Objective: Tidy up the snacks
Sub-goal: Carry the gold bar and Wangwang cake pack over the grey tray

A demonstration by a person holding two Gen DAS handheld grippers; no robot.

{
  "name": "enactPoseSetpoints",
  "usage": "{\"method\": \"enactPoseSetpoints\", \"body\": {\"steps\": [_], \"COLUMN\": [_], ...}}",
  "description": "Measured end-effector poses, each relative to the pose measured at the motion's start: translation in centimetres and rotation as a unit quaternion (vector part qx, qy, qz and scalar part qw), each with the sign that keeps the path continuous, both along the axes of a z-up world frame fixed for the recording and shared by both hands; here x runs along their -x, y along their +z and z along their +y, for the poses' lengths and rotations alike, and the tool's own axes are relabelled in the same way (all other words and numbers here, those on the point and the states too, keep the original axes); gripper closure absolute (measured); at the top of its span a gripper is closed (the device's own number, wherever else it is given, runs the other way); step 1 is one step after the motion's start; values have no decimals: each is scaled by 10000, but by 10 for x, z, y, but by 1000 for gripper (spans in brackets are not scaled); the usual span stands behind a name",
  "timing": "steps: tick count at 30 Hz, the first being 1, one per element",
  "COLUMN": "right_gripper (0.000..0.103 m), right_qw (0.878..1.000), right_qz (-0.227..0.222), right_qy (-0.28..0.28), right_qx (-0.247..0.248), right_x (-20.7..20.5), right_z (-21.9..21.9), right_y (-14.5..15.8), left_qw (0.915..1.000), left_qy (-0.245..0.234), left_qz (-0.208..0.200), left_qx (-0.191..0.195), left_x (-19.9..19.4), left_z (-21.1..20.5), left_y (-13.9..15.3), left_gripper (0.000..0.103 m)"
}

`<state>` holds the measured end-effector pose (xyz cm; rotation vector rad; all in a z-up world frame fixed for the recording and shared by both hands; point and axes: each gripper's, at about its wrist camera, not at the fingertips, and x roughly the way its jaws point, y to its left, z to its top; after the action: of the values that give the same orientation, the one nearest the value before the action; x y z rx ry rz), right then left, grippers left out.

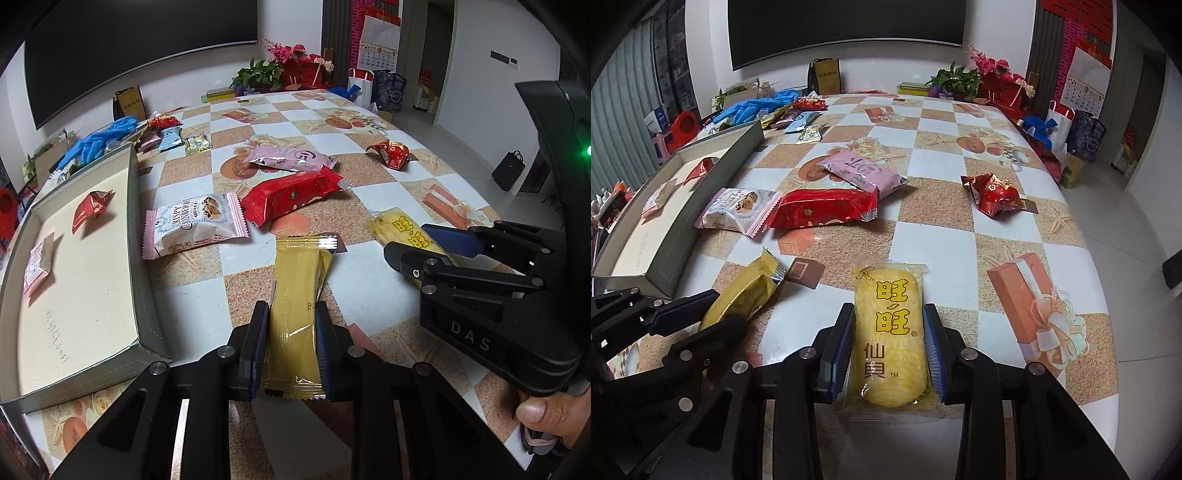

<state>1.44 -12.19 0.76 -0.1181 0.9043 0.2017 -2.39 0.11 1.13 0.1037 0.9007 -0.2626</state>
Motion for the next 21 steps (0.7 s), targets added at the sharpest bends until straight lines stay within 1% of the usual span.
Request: {"method": "enactPoseSetpoints", "body": {"steps": [4,7,11,15,18,21], "right_gripper": [65,65,65,65,65,65], "right_qw": [10000,9998,9971,9934,9895,9882], "right_qz": [15,81,291,396,424,406], "right_qy": [5,-13,-138,-198,-216,-199], "right_qx": [-23,-157,-691,-1055,-1366,-1466], "right_x": [0,-1,4,8,12,15], "right_z": [0,-4,-17,-24,-29,-29], "right_y": [0,1,6,11,19,27], "left_qw": [10000,10000,10000,10000,9997,9994], "left_qy": [1,0,16,65,97,124], "left_qz": [0,2,2,42,91,-35], "left_qx": [4,8,5,-7,216,315], "left_x": [0,0,0,0,2,7], "left_z": [0,0,0,1,6,9], "left_y": [0,0,0,1,7,22], "left_gripper": [77,77,77,77,77,77]}}
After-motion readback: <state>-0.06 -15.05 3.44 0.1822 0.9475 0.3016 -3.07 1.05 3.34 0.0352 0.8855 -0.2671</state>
